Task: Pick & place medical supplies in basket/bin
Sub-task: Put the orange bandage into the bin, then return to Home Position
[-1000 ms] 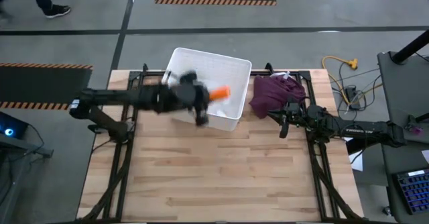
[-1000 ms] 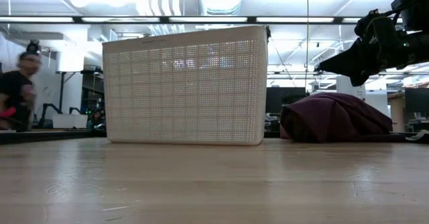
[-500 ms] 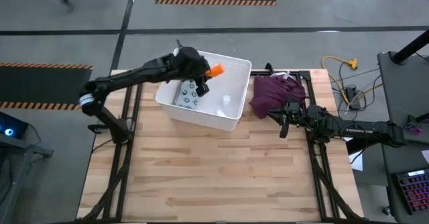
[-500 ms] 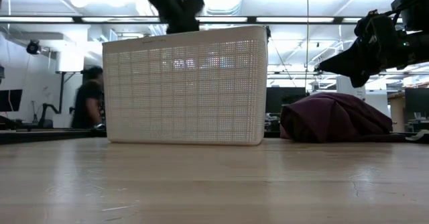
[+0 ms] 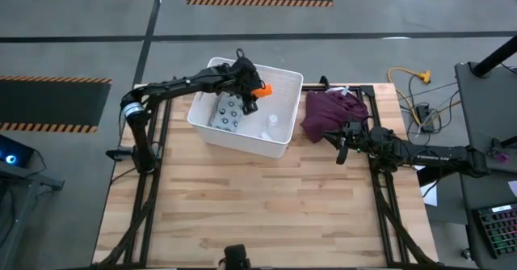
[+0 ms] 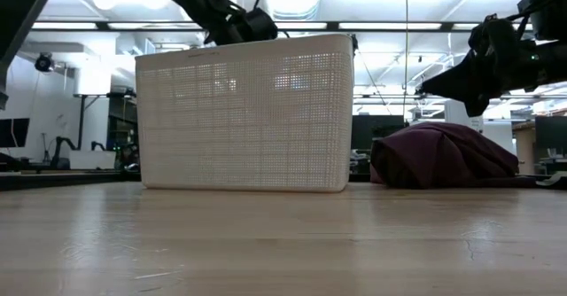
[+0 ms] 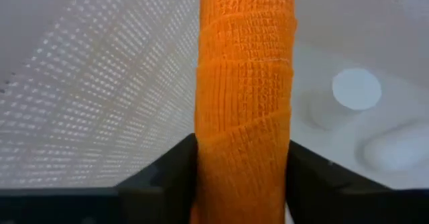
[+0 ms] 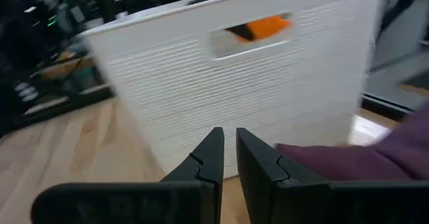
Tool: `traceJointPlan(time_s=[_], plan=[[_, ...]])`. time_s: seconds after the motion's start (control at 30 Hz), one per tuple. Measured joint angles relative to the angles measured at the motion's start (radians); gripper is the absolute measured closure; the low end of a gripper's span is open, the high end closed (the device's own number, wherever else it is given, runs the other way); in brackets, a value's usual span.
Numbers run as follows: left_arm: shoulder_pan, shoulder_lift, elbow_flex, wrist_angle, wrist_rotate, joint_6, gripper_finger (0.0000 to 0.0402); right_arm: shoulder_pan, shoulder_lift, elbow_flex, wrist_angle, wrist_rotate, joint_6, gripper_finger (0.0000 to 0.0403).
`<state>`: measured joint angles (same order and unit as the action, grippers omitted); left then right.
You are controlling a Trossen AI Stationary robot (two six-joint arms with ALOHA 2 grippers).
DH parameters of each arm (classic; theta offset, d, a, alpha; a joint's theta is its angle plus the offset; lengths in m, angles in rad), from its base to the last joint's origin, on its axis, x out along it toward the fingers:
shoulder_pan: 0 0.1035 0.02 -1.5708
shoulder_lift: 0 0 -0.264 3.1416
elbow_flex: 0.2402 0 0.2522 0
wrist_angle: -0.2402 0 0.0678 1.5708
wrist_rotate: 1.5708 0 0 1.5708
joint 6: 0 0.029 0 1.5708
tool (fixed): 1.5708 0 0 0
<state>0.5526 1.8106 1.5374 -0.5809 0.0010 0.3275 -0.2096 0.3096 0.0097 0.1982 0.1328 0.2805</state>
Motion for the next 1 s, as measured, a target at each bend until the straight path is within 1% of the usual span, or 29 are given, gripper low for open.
traceJointPlan(time_s=[0.13, 0.23, 0.33, 0.4, 0.53, 0.57, 0.67, 0.77, 0.93, 1.0], plan=[[0.0, -0.003, 0.001, 0.004, 0.0, 0.001, 0.0168, 0.0, -0.001, 0.0, 0.0, 0.081, 0.038, 0.0369], [0.0, -0.013, 0.001, 0.006, 0.001, 0.001, 0.013, 0.0, -0.002, 0.0, 0.003, 0.106, 0.053, 0.0369], [0.0, -0.032, 0.001, 0.013, 0.001, -0.025, 0.0114, 0.0, -0.002, 0.0, 0.003, 0.106, 0.053, 0.0369], [-0.002, -0.058, 0.004, 0.019, 0.036, -0.059, 0.0113, 0.0, -0.002, 0.0, 0.012, 0.106, 0.053, 0.0369], [-0.013, -0.14, 0.002, 0.157, 0.22, -0.192, 0.0126, 0.0, -0.002, 0.0, 0.032, 0.102, 0.052, 0.0369], [-0.02, -0.16, 0.001, 0.201, 0.251, -0.232, 0.0132, 0.0, -0.002, 0.0, 0.035, 0.103, 0.051, 0.0369], [-0.05, -0.216, 0.0, 0.308, 0.26, -0.304, 0.0151, 0.0, 0.0, 0.0, 0.052, 0.102, 0.051, 0.0369], [-0.1, -0.275, -0.001, 0.38, 0.26, -0.311, 0.0176, 0.0, -0.002, 0.0, 0.073, 0.098, 0.055, 0.0369], [-0.219, -0.371, -0.001, 0.395, 0.254, -0.312, 0.0233, 0.0, -0.002, 0.0, 0.082, 0.092, 0.052, 0.0369], [-0.274, -0.404, -0.001, 0.381, 0.227, -0.316, 0.026, 0.0, -0.002, 0.0, 0.089, 0.062, 0.039, 0.0369]])
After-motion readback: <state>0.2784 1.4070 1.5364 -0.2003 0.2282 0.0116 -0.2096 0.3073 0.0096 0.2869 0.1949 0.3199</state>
